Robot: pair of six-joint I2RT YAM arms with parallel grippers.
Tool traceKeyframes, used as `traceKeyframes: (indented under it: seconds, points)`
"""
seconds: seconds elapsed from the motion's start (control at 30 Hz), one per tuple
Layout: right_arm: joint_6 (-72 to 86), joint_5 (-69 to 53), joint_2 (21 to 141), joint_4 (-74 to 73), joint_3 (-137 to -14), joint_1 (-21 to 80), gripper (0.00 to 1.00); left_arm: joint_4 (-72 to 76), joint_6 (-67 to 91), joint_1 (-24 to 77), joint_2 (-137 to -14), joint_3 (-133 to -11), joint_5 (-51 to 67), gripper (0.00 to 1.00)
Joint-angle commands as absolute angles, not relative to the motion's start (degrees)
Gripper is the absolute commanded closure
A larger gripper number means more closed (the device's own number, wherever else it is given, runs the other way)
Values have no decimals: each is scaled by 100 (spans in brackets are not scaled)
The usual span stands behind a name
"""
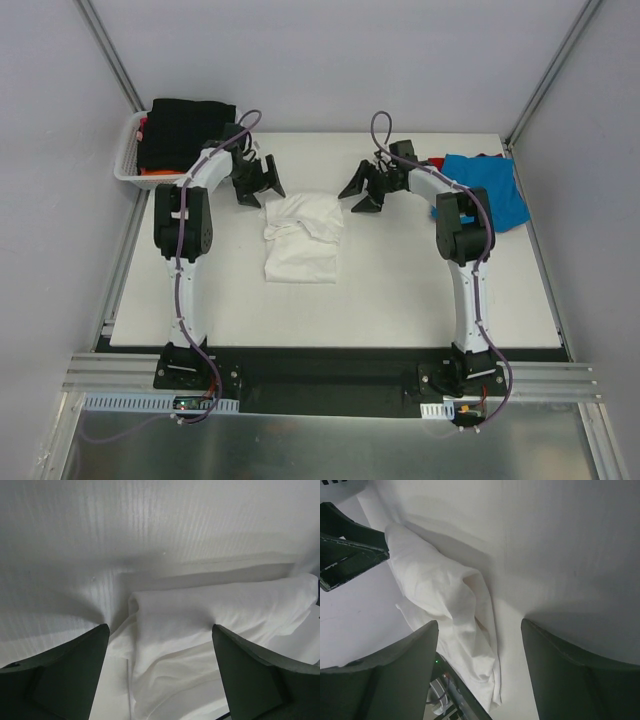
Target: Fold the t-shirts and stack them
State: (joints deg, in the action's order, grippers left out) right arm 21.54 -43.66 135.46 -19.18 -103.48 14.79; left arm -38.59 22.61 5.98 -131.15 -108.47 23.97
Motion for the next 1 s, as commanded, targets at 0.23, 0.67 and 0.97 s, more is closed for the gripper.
traceKeyframes:
  seconds: [0.23,0.67,0.97]
  points:
    - [2601,-4667,13887,-1336,-10731,1758,38,-3525,2540,975,-13676,-11083,2900,30]
    - [2584,-4649,13799,-1309,-10635,1828,83,-3472,2566,993,-13456,-10696,2698,100]
    - [2576,-4623,13474,-1432,-10644,1837,99,-3445,2628,993,-13026,-10644,2540,100]
